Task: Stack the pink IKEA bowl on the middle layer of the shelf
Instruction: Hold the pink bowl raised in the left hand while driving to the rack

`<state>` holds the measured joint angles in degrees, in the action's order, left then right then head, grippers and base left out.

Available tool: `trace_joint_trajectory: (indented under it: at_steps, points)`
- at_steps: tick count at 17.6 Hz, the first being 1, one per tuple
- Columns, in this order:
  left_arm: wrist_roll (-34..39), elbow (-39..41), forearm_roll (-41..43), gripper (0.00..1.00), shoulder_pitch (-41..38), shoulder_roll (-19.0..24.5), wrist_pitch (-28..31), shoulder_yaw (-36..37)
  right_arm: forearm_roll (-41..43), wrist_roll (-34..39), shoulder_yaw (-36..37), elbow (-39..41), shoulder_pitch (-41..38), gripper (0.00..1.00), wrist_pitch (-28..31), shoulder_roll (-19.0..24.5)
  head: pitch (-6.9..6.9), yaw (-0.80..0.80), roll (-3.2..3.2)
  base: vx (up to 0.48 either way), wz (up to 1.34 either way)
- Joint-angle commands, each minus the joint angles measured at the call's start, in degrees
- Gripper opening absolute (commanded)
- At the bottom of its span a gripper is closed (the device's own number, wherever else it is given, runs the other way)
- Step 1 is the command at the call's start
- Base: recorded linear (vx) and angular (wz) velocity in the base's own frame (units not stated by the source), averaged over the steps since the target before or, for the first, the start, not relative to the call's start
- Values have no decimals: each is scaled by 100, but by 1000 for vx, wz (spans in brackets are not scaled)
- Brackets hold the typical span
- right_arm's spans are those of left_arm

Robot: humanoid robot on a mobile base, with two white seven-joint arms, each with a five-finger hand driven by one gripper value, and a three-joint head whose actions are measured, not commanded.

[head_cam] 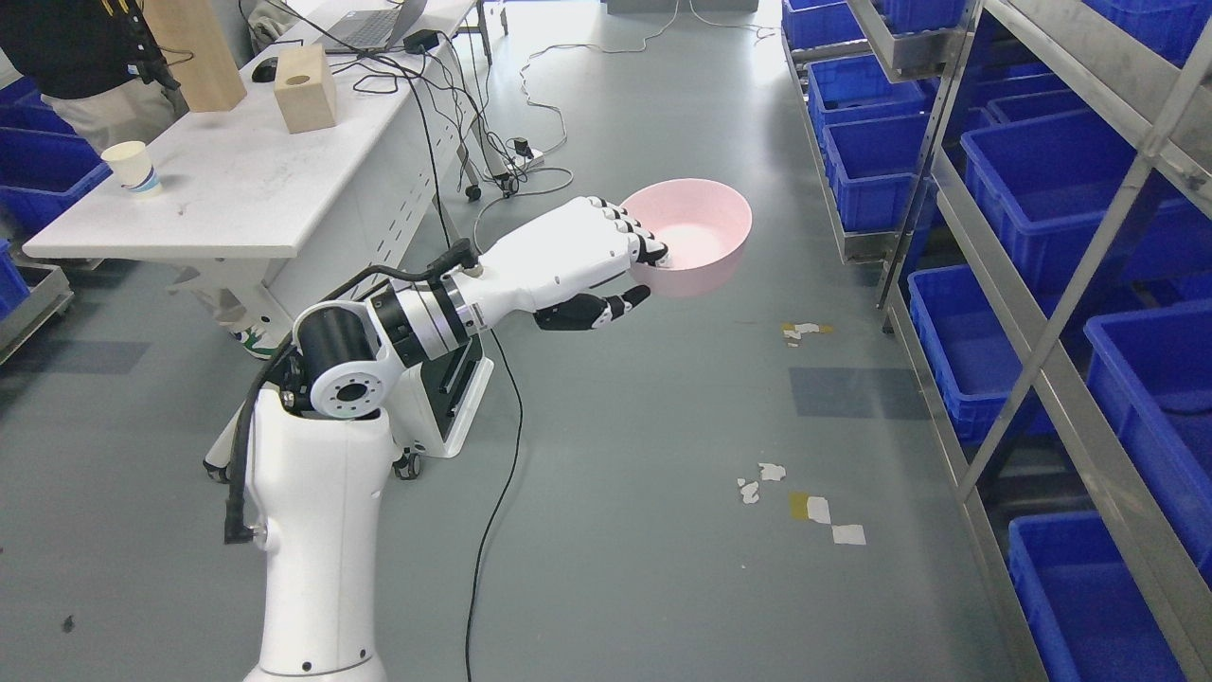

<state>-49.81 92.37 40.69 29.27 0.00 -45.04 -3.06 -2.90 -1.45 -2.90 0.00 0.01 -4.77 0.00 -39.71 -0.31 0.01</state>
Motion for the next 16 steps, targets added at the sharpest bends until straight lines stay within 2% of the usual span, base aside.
trace_joint_trajectory:
  at_steps: [1, 16]
  points:
    - [-2, 0, 0, 2, 0, 100, 4, -10, 0, -5, 0, 100, -124, 100, 3, -100, 0, 0, 0, 316, 29]
    - [-2, -9, 0, 3, -18, 100, 4, -19, 0, -5, 0, 100, -124, 100, 3, -100, 0, 0, 0, 308, -49]
